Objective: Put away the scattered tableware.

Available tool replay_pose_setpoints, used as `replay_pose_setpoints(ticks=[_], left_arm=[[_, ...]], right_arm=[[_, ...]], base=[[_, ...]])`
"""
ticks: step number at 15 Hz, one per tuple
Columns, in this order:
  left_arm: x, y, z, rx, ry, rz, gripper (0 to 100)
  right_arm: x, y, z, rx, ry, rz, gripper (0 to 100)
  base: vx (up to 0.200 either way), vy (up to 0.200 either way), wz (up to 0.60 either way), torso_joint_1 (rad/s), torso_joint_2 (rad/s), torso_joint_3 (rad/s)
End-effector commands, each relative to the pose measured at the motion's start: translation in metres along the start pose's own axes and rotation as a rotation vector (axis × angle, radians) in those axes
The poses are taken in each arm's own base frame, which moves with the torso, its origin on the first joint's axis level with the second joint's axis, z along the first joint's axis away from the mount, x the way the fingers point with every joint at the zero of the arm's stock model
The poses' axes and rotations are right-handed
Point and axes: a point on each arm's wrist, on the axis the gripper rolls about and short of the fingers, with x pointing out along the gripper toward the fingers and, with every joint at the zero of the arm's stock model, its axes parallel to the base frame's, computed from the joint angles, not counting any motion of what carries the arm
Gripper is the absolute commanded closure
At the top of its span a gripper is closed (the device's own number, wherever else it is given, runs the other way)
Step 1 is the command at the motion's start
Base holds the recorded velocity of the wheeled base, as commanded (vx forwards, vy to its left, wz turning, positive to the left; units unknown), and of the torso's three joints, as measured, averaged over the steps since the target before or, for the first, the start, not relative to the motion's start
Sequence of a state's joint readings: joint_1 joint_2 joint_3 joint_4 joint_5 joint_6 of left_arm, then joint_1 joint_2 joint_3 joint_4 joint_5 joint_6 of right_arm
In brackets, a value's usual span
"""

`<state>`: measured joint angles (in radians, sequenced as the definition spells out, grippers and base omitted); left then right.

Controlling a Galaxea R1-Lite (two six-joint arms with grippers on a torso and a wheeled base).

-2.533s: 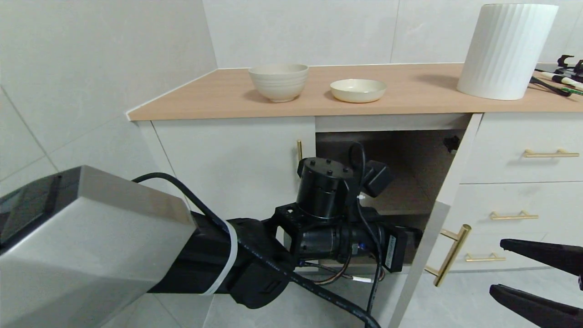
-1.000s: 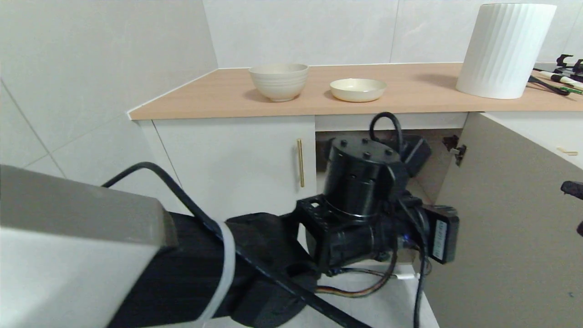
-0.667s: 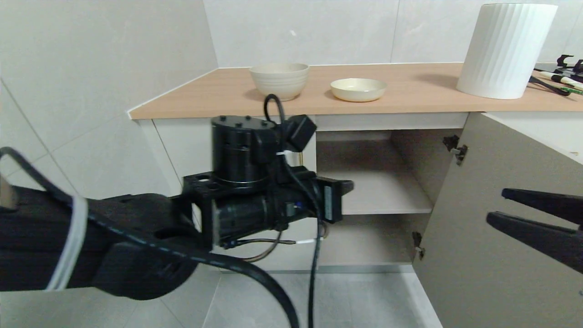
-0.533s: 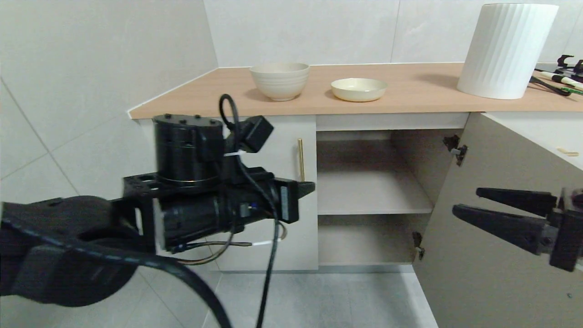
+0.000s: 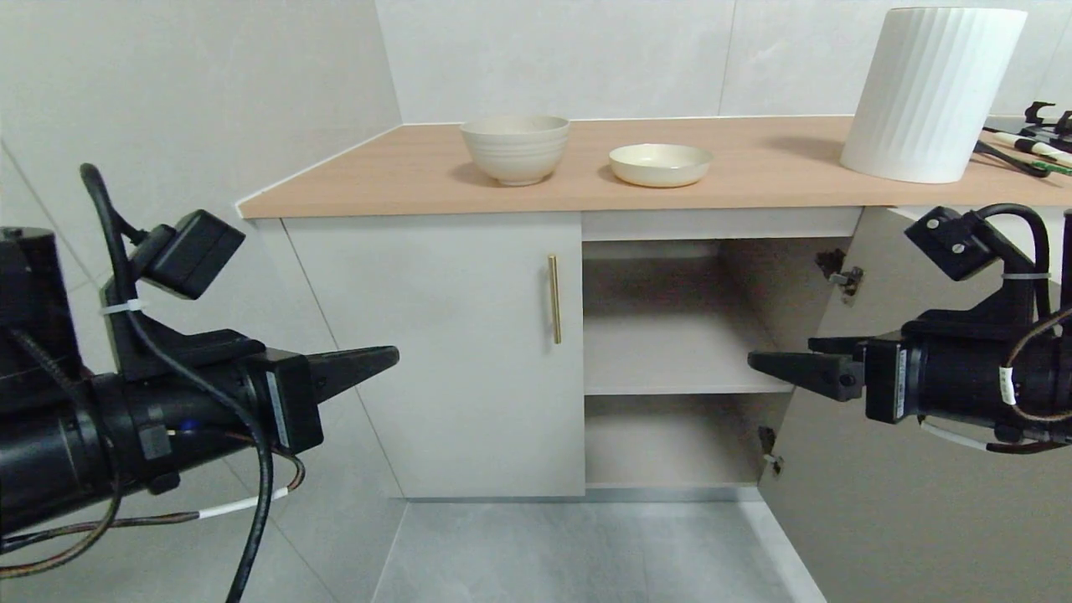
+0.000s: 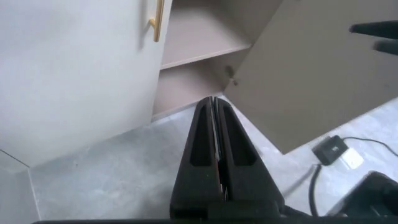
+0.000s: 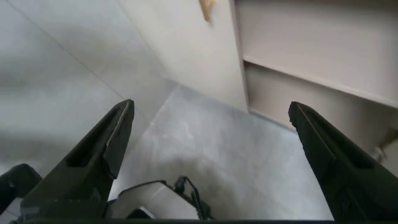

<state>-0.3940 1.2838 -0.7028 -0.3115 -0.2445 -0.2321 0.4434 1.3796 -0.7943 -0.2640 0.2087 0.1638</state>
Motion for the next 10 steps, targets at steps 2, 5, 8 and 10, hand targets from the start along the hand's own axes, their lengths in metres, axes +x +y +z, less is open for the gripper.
replay_pose_setpoints(ticks=[2,5,8,10], left_arm=[[-0.006,0.001,0.000,-0.006,-0.013,0.003,0],[-0.005,0.000,0.003,-0.031,-0.021,-0.028,0],[-0.009,0.001,0.006,-0.031,-0.057,-0.091,0],[-0.013,0.002,0.012,-0.026,-0.085,-0.075,0]], right_arm=[[-0.019,0.003,0.006,0.001,-0.015,-0.027,0],[-0.018,0.003,0.008,0.006,0.004,-0.046,0],[-0.019,0.003,0.012,0.006,0.001,-0.073,0],[-0.021,0.004,0.014,0.010,0.021,-0.081,0]], base=[[0.000,0.000,0.00,0.000,0.00,0.000],[0.000,0.000,0.00,0.000,0.00,0.000],[0.000,0.000,0.00,0.000,0.00,0.000],[0.000,0.000,0.00,0.000,0.00,0.000]])
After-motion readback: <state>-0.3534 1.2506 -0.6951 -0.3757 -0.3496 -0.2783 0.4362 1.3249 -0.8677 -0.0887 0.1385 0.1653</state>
